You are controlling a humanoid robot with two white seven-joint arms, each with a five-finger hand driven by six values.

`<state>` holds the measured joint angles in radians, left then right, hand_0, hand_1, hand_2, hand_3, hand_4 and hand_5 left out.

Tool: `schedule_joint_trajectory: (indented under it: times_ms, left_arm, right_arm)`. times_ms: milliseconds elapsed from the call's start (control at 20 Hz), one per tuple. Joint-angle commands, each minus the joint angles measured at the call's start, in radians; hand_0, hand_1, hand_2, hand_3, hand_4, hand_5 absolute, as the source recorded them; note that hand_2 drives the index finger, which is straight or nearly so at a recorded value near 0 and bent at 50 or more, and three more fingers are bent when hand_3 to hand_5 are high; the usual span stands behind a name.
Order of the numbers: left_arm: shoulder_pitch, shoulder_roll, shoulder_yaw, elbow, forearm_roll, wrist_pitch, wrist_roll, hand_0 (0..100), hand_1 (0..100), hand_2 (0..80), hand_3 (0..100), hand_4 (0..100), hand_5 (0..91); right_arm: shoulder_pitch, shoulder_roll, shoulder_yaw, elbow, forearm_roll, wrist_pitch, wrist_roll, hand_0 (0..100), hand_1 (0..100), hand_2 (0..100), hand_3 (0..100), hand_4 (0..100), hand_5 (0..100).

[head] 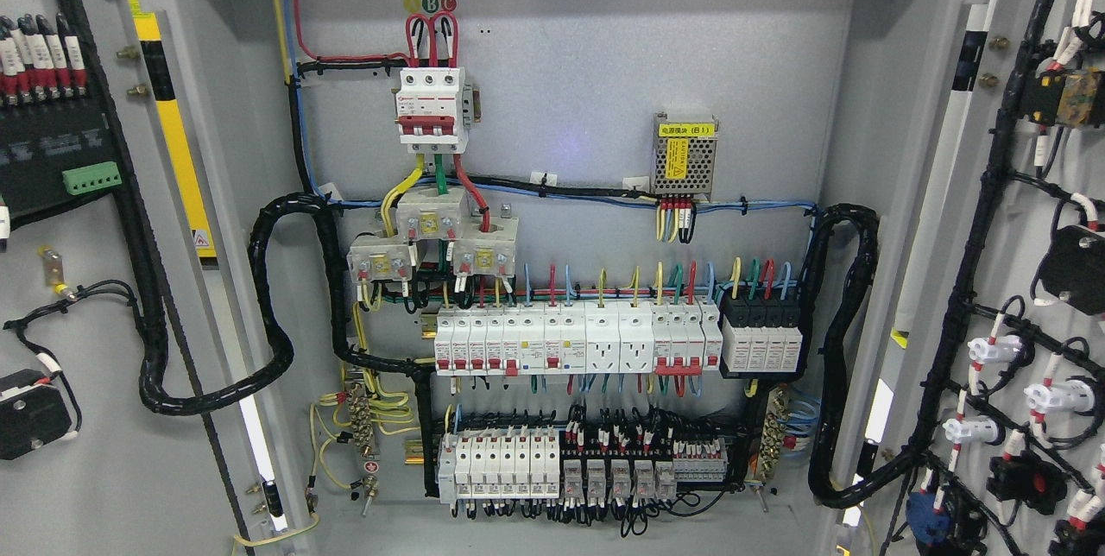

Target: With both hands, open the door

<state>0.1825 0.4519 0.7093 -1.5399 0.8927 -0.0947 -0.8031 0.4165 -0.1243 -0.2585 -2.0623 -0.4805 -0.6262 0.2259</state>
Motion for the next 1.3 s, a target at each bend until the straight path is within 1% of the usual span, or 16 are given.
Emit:
schedule_joint_trajectory:
  times_ms: [0,300,651,751,801,851,951,1001,1051,1101,1151,1202,1252]
  left_arm:
    - [-0.006,0.027,0.004,0.043,0.002,0.001,0.001,12,56,0.0,0,0,0.0]
    - [0.009,0.019,-0.01,-0.037,0.002,0.001,0.002,12,56,0.0,0,0,0.0]
    - [0.022,0.011,-0.105,-0.146,-0.006,0.0,0.01,12,56,0.0,0,0,0.0]
    - [0.023,0.007,-0.146,-0.187,-0.011,0.0,0.01,12,56,0.0,0,0,0.0]
    - [0.023,-0.001,-0.168,-0.198,-0.011,-0.002,0.01,12,56,0.0,0,0,0.0]
    - [0.025,-0.005,-0.192,-0.206,-0.012,0.0,0.01,12,56,0.0,0,0,0.0]
    - [0.034,-0.012,-0.241,-0.218,-0.027,-0.002,0.012,12,56,0.0,0,0,0.0]
    - [0.04,-0.015,-0.27,-0.229,-0.047,0.0,0.024,12,56,0.0,0,0,0.0]
    - [0.052,-0.036,-0.303,-0.239,-0.072,0.0,0.062,12,56,0.0,0,0,0.0]
    - [0.064,-0.057,-0.33,-0.249,-0.096,-0.002,0.117,12,56,0.0,0,0,0.0]
    - [0.071,-0.068,-0.356,-0.258,-0.116,-0.002,0.155,12,56,0.0,0,0,0.0]
    - [0.074,-0.073,-0.396,-0.263,-0.139,-0.002,0.172,12,56,0.0,0,0,0.0]
    - [0.075,-0.075,-0.43,-0.267,-0.152,-0.005,0.173,12,56,0.0,0,0,0.0]
  right_arm:
    - [0.002,-0.032,-0.024,0.001,-0.006,-0.001,0.001,0,50,4,0,0,0]
    - [0.005,-0.051,-0.015,-0.002,-0.007,-0.004,0.001,0,50,4,0,0,0]
    - [0.013,-0.064,-0.015,-0.001,-0.006,-0.004,0.0,0,50,4,0,0,0]
    - [0.015,-0.066,-0.007,-0.006,-0.013,-0.004,0.0,0,50,4,0,0,0]
    - [0.021,-0.07,0.004,-0.013,-0.015,-0.009,0.0,0,50,4,0,0,0]
    - [0.027,-0.083,0.022,-0.025,-0.015,-0.012,0.001,0,50,4,0,0,0]
    - [0.031,-0.095,0.069,-0.027,-0.015,-0.026,0.001,0,50,4,0,0,0]
    - [0.031,-0.097,0.094,-0.027,-0.015,-0.027,0.001,0,50,4,0,0,0]
    - [0.031,-0.101,0.123,-0.027,-0.015,-0.027,0.001,0,50,4,0,0,0]
    - [0.03,-0.109,0.151,-0.027,-0.013,-0.027,0.001,0,50,4,0,0,0]
    - [0.027,-0.118,0.175,-0.025,-0.013,-0.027,0.003,0,50,4,0,0,0]
    - [0.024,-0.124,0.195,-0.025,-0.013,-0.026,0.003,0,50,4,0,0,0]
    - [0.024,-0.126,0.217,-0.024,-0.012,-0.026,0.004,0,50,4,0,0,0]
